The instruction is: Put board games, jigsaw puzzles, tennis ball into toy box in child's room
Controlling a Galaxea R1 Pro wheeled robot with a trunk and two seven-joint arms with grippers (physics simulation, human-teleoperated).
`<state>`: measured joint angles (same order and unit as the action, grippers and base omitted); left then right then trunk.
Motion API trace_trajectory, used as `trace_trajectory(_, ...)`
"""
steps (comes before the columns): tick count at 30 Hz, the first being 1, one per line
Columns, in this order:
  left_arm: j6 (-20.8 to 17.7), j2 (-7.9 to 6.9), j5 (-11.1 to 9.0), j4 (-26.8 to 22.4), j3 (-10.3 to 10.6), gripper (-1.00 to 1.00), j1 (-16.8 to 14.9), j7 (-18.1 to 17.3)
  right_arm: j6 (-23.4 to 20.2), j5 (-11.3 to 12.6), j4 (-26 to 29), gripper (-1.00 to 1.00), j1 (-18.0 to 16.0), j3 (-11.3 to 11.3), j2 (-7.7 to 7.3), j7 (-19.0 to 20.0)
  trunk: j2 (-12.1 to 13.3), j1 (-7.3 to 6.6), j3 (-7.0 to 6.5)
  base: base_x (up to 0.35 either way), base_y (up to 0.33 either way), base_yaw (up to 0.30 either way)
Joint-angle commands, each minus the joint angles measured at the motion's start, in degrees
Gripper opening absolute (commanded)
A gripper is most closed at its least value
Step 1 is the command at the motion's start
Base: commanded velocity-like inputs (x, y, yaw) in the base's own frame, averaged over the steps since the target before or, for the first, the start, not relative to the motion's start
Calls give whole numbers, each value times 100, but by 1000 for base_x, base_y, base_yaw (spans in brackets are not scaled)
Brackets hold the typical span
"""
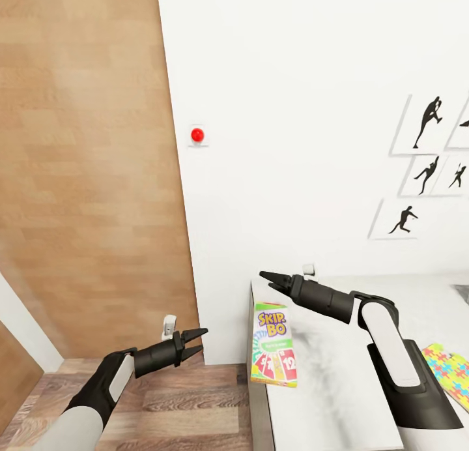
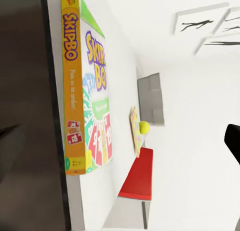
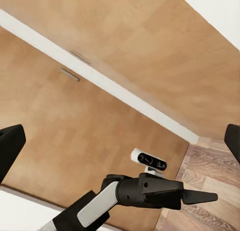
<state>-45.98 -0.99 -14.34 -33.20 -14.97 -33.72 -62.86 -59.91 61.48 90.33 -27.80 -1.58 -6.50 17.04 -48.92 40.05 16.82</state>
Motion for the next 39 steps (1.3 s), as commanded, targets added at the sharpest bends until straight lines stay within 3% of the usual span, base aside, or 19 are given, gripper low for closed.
trace_trajectory(1, -36, 8, -16, 13, -6, 100, -4, -8, -9, -58, -2, 100, -3, -1, -4, 69, -47, 23, 26, 0, 0, 0)
trace_trajectory(14, -27, 68, -3, 267, -6, 100, -4, 0, -5, -64, -8, 100, 57, -7, 4, 117, -569, 309, 259, 0, 0, 0)
trace_trajectory(39, 87, 123, -5, 289, -6, 100, -3, 2, 25, -110, -46, 100, 161, -9, 74, 99, -1571, 858, 708, 0, 0, 0)
